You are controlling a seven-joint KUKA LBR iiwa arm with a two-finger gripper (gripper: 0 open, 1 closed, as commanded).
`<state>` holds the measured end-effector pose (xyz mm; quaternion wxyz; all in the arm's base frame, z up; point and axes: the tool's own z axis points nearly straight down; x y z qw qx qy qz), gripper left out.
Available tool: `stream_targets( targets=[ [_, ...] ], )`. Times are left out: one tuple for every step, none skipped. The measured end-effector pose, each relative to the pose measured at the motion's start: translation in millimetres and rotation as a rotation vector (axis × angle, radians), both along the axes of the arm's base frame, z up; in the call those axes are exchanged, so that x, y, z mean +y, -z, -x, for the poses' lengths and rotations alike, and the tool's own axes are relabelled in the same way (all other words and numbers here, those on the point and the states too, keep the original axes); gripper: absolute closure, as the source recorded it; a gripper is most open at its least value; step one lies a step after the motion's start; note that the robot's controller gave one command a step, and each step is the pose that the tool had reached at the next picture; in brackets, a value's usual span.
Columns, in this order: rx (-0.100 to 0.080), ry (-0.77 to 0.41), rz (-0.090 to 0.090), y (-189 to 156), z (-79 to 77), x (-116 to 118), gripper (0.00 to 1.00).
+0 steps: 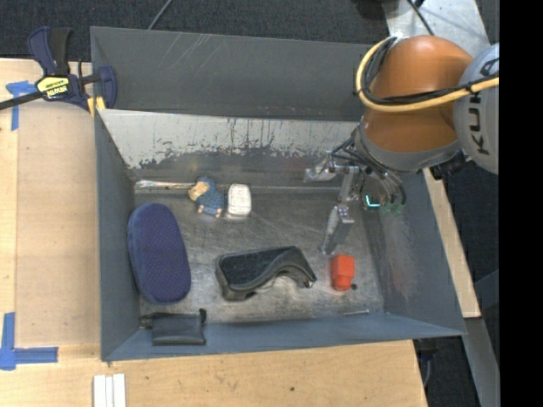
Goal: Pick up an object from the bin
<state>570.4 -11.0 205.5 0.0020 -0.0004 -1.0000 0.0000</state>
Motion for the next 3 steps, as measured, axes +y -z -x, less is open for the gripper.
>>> stream_targets(
  targets=[
    [-0.014,-0.371,0.001,132,32.5,31,0.0],
    [-0.032,-0.371,0.0,128,27.4,33,1.0],
    [-0.013,-0.339,0.001,0,21.5,26,1.0]
  ],
)
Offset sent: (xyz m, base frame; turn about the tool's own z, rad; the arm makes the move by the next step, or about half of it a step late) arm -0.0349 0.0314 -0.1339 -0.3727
